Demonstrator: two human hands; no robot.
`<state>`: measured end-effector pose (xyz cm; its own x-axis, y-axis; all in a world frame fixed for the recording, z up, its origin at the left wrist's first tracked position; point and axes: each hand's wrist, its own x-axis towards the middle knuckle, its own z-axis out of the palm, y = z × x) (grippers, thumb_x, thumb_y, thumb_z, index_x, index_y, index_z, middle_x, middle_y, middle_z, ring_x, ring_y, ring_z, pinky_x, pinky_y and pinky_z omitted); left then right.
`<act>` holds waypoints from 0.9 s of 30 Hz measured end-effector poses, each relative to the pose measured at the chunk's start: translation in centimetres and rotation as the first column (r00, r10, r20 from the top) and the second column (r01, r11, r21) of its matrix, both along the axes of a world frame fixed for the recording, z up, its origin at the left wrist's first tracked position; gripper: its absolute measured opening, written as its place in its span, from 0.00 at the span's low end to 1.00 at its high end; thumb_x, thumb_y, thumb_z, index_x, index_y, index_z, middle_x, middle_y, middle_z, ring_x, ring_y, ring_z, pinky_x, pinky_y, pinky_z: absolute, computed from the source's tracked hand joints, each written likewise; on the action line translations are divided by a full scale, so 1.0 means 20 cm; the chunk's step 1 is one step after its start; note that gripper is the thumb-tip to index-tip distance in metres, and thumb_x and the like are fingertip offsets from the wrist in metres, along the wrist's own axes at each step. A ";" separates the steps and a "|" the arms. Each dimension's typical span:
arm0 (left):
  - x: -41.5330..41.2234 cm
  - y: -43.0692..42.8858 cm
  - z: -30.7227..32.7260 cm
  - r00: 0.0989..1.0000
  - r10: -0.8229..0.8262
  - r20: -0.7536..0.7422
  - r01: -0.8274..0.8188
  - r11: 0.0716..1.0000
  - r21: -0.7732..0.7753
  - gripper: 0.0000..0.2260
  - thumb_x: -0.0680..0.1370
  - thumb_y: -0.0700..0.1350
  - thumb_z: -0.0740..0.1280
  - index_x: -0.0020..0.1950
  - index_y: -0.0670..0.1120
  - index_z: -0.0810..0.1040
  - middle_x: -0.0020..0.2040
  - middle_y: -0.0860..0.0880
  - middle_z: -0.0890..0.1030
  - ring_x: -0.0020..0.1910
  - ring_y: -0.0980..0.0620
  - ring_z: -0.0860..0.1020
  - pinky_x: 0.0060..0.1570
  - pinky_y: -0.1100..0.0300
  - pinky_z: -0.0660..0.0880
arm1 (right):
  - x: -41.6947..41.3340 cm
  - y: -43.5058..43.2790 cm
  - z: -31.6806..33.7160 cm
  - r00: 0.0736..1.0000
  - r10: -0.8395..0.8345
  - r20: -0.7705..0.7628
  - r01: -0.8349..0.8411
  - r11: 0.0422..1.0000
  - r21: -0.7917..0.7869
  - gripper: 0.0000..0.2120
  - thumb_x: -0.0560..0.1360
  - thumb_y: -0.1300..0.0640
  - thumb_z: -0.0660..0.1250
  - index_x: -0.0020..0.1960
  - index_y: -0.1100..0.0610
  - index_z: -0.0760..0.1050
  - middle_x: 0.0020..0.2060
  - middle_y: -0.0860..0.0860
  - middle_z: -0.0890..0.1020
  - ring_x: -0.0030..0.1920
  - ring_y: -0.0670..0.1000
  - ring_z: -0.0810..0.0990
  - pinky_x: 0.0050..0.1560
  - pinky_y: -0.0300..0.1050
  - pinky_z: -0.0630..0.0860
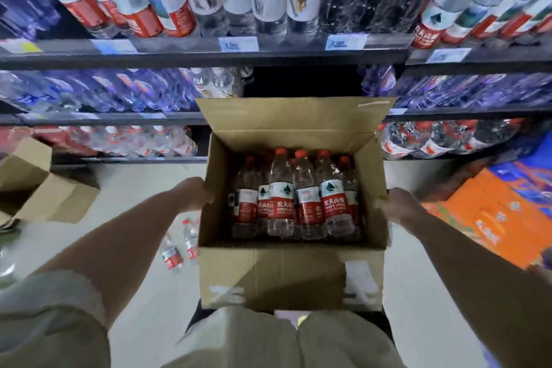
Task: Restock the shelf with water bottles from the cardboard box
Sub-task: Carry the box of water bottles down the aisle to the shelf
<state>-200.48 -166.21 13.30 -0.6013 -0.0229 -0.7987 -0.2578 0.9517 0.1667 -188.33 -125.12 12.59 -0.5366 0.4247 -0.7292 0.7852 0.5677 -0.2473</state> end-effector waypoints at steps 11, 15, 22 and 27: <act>-0.06 -0.03 -0.88 0.995 -0.038 0.087 0.044 0.997 -0.061 0.08 0.75 0.45 0.66 0.37 0.45 0.78 0.38 0.47 0.78 0.39 0.50 0.76 0.37 0.60 0.72 | -0.12 -0.05 -0.87 0.995 -0.006 0.098 0.009 1.000 -0.027 0.10 0.73 0.59 0.66 0.45 0.66 0.79 0.40 0.63 0.82 0.42 0.61 0.81 0.38 0.47 0.74; -0.04 -0.02 -1.29 0.995 -0.013 0.095 0.020 0.997 -0.076 0.08 0.75 0.47 0.67 0.45 0.44 0.82 0.42 0.45 0.81 0.42 0.47 0.79 0.40 0.58 0.73 | -0.12 -0.04 -1.21 0.994 0.002 0.109 0.000 1.000 -0.015 0.10 0.75 0.56 0.65 0.42 0.63 0.77 0.35 0.59 0.80 0.37 0.58 0.79 0.36 0.46 0.72; -0.03 0.02 -1.90 0.997 -0.030 0.064 0.036 0.996 -0.082 0.09 0.77 0.46 0.66 0.51 0.42 0.81 0.48 0.44 0.82 0.42 0.49 0.78 0.38 0.59 0.72 | -0.08 0.01 -1.79 0.992 -0.008 0.126 0.007 1.000 0.008 0.11 0.76 0.54 0.66 0.45 0.63 0.77 0.36 0.58 0.80 0.37 0.56 0.79 0.37 0.47 0.75; -0.01 0.03 -2.26 0.995 -0.074 0.062 0.080 0.991 -0.107 0.13 0.77 0.48 0.66 0.54 0.41 0.81 0.48 0.44 0.80 0.47 0.46 0.78 0.44 0.57 0.74 | -0.08 0.03 -2.15 0.989 -0.035 0.142 0.031 0.999 0.033 0.13 0.77 0.54 0.66 0.35 0.56 0.71 0.32 0.53 0.76 0.33 0.52 0.75 0.43 0.51 0.77</act>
<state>-200.65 -165.56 -31.95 -0.5578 -0.0678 -0.8272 -0.1892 0.9808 0.0472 -189.90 -124.53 -30.48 -0.4135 0.4638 -0.7835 0.8297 0.5463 -0.1145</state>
